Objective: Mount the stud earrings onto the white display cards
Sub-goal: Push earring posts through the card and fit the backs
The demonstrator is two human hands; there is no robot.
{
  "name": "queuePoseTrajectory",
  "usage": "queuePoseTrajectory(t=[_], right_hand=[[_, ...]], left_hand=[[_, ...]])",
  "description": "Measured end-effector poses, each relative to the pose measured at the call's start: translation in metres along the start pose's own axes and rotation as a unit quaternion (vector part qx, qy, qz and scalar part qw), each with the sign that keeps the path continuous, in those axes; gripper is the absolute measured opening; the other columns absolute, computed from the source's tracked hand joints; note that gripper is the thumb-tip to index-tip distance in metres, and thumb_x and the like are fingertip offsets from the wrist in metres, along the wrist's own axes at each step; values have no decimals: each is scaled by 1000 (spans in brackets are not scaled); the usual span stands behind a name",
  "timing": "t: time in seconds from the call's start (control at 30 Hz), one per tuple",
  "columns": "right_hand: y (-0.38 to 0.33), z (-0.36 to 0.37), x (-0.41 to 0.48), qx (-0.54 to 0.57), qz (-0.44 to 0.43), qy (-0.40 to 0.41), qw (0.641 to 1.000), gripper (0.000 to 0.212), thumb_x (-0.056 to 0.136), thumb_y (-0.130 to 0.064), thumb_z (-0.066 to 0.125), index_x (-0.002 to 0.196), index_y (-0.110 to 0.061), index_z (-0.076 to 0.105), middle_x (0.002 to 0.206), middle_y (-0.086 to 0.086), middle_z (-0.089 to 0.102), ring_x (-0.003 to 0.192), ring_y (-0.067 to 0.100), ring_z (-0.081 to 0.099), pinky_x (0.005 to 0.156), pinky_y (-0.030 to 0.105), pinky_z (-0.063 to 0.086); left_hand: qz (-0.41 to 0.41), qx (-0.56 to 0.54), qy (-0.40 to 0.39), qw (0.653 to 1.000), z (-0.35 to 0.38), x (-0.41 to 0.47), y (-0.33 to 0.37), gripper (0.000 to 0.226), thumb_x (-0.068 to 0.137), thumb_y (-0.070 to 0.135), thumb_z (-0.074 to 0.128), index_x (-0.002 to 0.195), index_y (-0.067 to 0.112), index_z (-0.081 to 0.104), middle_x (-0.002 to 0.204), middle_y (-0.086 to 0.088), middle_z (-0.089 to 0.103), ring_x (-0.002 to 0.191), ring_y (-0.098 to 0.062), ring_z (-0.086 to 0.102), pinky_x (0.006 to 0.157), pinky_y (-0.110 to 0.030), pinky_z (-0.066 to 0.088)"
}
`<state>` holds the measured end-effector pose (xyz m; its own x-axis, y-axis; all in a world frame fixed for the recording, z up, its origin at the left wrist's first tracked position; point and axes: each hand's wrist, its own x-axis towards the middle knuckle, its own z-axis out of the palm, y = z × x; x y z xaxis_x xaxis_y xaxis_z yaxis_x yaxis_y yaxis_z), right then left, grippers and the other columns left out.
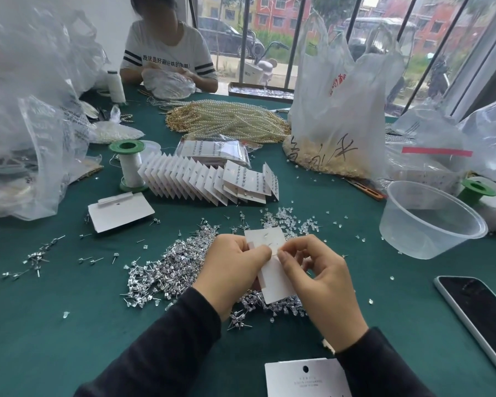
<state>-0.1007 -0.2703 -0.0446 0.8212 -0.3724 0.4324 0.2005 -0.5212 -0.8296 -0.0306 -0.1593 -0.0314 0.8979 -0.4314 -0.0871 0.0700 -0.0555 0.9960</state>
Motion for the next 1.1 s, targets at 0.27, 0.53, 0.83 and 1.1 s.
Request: queuePoseTrajectory(t=[0.27,0.53,0.83,1.1], right_hand=[[0,3,-1,8,-5,-1,1000,4,76,-17,60,73,-19,60,68,-3,57,63,10,48,59,21,39],[3,9,-2,-37,-36,8,999,8,77,-13,59,74,-20,59,69,-1,56,64,14,50,59,18,40],[3,9,-2,-71,-71,1,995,9,75,-2,69,71,-10,68,73,-4,61,68,9,55,62,15,43],[0,10,-4,-82,-72,39,993,7,72,-4,67,69,-10,68,71,-3,64,70,7,59,65,22,49]], left_hand=[[19,2,5,1000,-1,-2,2,37,78,-5,56,46,9,43,44,-6,46,34,-11,48,35,-16,36],[32,20,12,999,-2,-2,0,34,78,-3,56,47,7,44,49,-9,47,39,-18,47,38,-18,38],[70,139,27,987,-9,0,-4,44,75,4,60,40,16,35,41,1,36,38,-12,35,38,-17,28],[130,209,45,968,-6,-5,-3,42,69,17,65,39,17,35,36,8,32,34,-7,26,36,-17,22]])
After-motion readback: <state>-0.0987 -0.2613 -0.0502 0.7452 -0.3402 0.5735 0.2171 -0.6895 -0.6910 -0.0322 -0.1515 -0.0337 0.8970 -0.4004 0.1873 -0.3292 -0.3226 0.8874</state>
